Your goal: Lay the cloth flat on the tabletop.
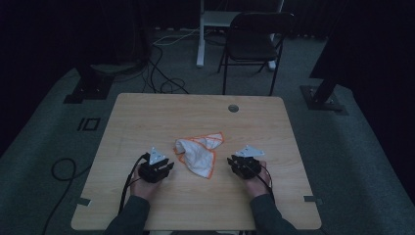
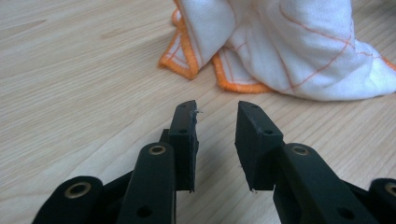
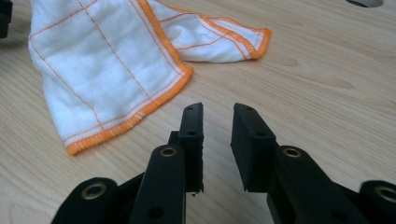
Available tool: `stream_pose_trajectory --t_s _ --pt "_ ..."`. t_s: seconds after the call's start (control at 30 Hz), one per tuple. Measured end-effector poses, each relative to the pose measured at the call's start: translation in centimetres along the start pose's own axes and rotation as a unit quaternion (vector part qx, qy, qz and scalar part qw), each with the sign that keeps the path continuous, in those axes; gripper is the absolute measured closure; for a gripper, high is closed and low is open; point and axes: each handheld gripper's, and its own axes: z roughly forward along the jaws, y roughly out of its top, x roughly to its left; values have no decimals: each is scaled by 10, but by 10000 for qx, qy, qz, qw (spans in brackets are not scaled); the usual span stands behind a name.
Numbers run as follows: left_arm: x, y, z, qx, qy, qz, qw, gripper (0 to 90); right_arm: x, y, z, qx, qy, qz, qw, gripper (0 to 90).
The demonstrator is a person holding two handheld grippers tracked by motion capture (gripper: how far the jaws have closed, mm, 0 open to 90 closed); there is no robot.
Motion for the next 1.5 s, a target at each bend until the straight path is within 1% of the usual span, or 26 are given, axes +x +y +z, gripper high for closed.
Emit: stream_pose_trajectory --t_s 0.1,0.23,0.4,0.47,0.53,0.67,0.77,0.83,0.9,1.0,1.1,1.23,1.33,1.4,1.5 --pt "-2 3 4 -20 -36 2 10000 705 2 4 4 3 25 -38 10000 765" --pt "-7 10 9 -2 -73 89 9999 728 4 9 9 -14 44 -82 10000 780" --pt "-12 17 18 16 -109 159 9998 762 5 11 14 -17 56 -56 10000 787" --pt "-14 20 22 52 -89 205 9997 783 6 11 16 -16 79 -59 9999 788" --pt "-15 22 26 124 -17 239 9996 804 6 11 19 -5 80 -74 9999 788" --pt "-16 24 32 135 -28 202 9997 814 8 14 24 17 103 -90 9999 785" --pt "-17 26 36 165 -55 219 9996 813 11 19 29 4 140 -154 9998 772" --pt "-18 26 39 206 -33 252 9995 813 11 21 33 -6 166 -167 9997 761" --pt "-20 27 42 260 58 276 9993 815 11 23 39 34 179 -142 9997 746" --pt "-19 27 43 256 67 236 9994 820 12 26 47 79 177 -103 9998 745" --pt "-18 27 45 254 64 222 9994 823 13 29 55 110 191 -117 9997 742" --pt "-18 27 45 250 77 225 9994 824 12 32 66 208 205 -24 9996 737" --pt "-18 26 46 239 76 210 9995 826 11 33 74 291 240 49 9993 716" --pt "-18 26 46 236 70 204 9995 827 10 32 77 326 309 133 9989 713" --pt "-18 25 46 214 72 214 9995 829 11 32 78 355 332 119 9987 718"
